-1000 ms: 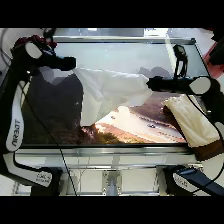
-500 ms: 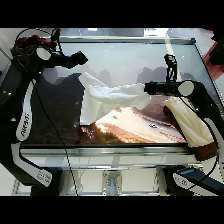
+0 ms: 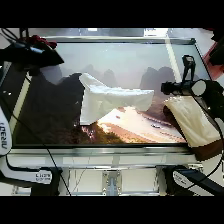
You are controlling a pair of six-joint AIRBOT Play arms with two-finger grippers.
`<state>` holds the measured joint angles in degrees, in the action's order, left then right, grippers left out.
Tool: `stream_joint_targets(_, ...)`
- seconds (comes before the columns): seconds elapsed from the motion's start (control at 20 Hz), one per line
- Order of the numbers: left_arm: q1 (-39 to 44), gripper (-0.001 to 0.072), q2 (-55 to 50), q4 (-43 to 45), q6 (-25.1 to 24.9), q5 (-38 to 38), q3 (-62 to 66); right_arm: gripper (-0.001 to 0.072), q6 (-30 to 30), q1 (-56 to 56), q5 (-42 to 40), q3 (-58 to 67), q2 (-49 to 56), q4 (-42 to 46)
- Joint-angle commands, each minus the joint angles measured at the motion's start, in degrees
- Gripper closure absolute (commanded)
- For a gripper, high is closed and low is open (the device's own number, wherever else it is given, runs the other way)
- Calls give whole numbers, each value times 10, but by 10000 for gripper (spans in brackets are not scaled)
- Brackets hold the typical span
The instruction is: Fold the shirts.
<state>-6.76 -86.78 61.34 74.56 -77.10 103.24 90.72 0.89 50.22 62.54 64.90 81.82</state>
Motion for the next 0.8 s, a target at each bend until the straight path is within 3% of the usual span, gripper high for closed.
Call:
stream_joint_targets(0.0, -43, 101, 110, 32, 9, -33, -174, 369, 8, 42, 37, 0, -3, -1)
stream_joint_targets(0.05, -48, 101, 154, 32, 16, 8, -268, 369, 8, 41, 42, 1, -3, 4)
stream_joint_targets(0.15, -50, 101, 250, 4, 85, 122, -473, 369, 7, 40, 43, 1, -3, -1)
stream_joint_targets(0.25, -50, 101, 321, -97, 148, 224, -648, 362, 7, 40, 39, 1, -3, -3)
stream_joint_targets(0.35, -50, 101, 345, -224, 149, 285, -756, 362, 7, 40, 38, 1, -3, -7)
stream_joint_targets(0.45, -50, 101, 339, -273, 135, 306, -799, 361, 7, 40, 38, 1, -3, -12)
stream_joint_targets(0.75, -36, 99, 311, -283, 109, 328, -802, 361, -12, 40, 7, 1, -3, -52)
